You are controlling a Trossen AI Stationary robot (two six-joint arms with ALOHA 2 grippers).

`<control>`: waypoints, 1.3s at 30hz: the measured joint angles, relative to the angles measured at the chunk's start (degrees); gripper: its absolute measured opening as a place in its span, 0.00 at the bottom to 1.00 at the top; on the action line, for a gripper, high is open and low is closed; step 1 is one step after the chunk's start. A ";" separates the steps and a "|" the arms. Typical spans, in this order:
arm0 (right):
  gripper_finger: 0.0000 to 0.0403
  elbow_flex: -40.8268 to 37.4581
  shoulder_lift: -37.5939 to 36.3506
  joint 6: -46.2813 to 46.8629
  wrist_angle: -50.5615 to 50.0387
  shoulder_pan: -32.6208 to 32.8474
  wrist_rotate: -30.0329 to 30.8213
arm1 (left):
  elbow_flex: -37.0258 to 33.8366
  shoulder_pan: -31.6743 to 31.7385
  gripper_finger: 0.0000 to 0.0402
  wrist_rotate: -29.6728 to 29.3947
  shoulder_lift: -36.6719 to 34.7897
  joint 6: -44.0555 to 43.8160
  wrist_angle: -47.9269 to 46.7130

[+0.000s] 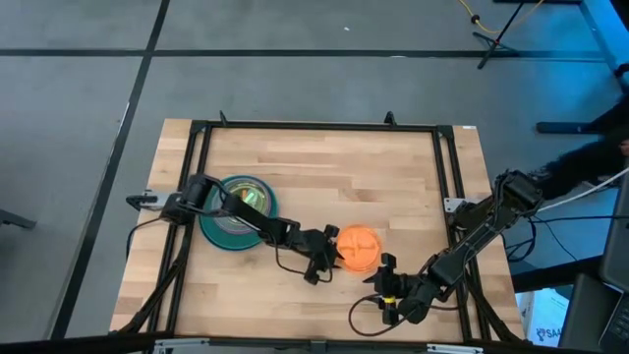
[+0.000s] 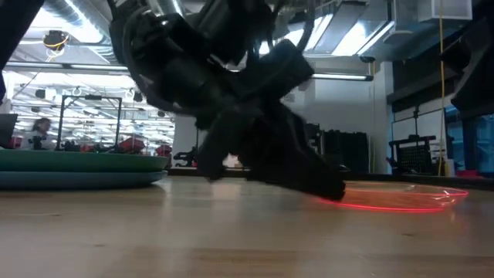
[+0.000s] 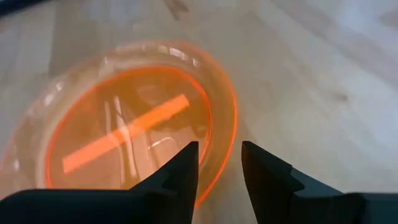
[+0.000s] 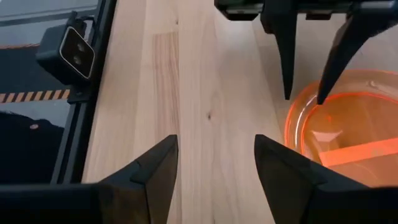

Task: Stack plastic plates
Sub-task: Stack the orange plate on top of the green plate

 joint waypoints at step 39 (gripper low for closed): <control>0.51 -0.79 -2.03 -8.19 -8.70 7.48 6.85 | 2.50 -16.66 0.01 -39.02 -28.90 -32.52 -50.71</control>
